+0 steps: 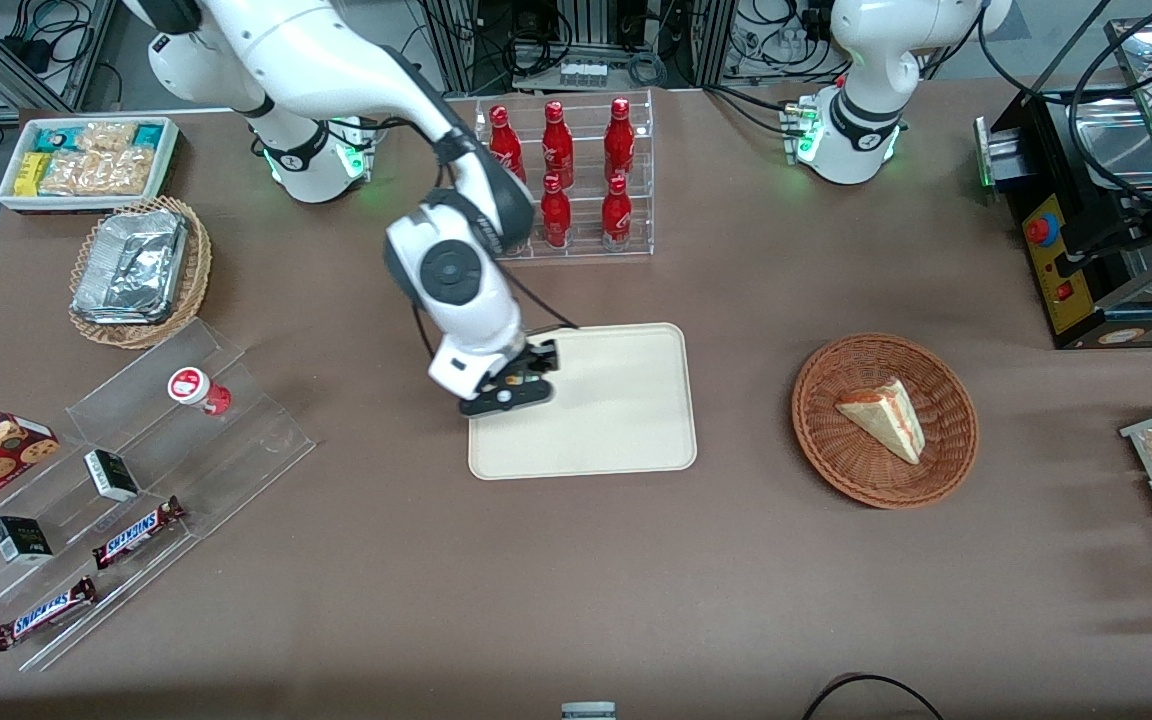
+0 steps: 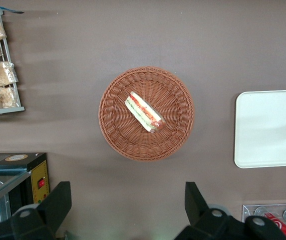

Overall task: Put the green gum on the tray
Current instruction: 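Lift the gum tub and carry it over the cream tray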

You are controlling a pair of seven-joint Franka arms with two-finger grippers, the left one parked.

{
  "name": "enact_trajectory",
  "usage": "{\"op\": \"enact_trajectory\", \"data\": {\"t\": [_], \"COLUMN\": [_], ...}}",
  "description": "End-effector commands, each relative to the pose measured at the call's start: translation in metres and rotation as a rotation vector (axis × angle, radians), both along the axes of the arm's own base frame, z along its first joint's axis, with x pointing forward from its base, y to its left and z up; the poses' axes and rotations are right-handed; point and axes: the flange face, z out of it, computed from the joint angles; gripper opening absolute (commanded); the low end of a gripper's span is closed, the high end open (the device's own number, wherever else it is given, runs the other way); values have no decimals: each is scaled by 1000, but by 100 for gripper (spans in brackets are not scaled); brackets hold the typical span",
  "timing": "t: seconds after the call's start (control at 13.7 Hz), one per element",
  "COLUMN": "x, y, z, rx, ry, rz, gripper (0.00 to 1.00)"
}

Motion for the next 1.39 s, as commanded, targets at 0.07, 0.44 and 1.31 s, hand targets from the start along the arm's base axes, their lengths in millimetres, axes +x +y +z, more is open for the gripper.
{"op": "enact_trajectory", "data": {"t": [0.07,0.44,1.31], "x": [11,7,-1], "y": [35,48,63], "z": [-20,-52,-83], "rx": [6,19,19], "ry": [-3,-27,-88], "rz": [-56,-113,-77], "gripper": [0,0,100]}}
